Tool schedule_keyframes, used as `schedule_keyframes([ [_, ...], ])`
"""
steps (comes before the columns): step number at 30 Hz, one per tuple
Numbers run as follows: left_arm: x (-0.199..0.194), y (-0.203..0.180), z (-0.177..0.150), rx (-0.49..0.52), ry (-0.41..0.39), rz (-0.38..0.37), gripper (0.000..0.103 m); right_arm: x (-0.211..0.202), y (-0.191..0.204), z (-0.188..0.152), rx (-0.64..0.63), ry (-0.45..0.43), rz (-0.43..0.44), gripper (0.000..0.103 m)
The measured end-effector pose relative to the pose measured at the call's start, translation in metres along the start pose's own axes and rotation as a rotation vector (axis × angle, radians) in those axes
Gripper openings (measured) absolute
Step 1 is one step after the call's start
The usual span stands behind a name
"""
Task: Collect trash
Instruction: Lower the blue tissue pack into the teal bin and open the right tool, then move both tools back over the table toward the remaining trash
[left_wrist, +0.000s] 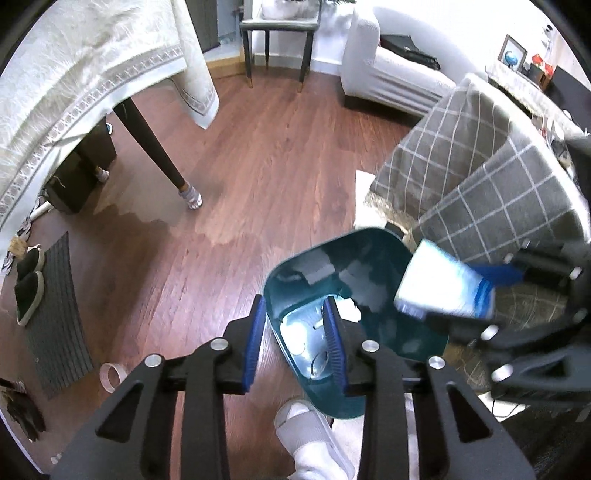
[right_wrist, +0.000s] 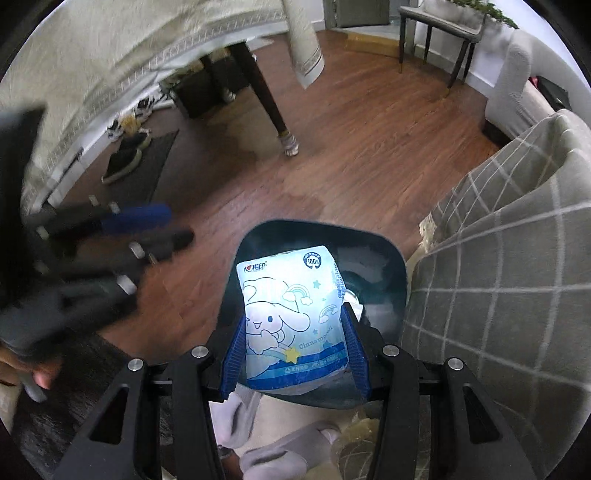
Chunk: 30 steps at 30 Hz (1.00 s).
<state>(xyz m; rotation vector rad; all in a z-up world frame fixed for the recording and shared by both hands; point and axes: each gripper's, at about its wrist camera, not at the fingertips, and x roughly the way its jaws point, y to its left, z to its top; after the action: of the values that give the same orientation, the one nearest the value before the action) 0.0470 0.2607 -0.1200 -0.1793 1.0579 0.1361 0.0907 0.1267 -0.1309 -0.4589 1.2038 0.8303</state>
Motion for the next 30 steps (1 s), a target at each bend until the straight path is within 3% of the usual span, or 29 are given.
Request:
schedule_keyframes([
  [7,-0.018,0.007,0.009,-0.033,-0.047,-0.027,0.032,0.026,-0.015,-0.012,0.014,0.082,-0.04,0.052],
  [11,-0.027,0.003,0.013,-0.031,-0.07,-0.047,0.032,0.031,-0.019,-0.018,0.016,0.109,-0.065,0.066],
  [14,-0.037,-0.002,0.018,-0.021,-0.099,-0.055,0.032,0.031,-0.018,-0.02,0.011,0.117,-0.06,0.069],
  [23,-0.066,-0.019,0.031,0.009,-0.179,-0.089,0.032,0.012,-0.02,-0.02,0.003,0.08,-0.042,0.068],
  [26,-0.074,-0.022,0.036,0.008,-0.199,-0.103,0.032,0.0,-0.015,-0.019,-0.011,0.045,-0.015,0.059],
  [30,-0.088,-0.03,0.043,0.02,-0.238,-0.112,0.032,-0.019,-0.007,-0.015,-0.036,-0.007,0.007,0.054],
])
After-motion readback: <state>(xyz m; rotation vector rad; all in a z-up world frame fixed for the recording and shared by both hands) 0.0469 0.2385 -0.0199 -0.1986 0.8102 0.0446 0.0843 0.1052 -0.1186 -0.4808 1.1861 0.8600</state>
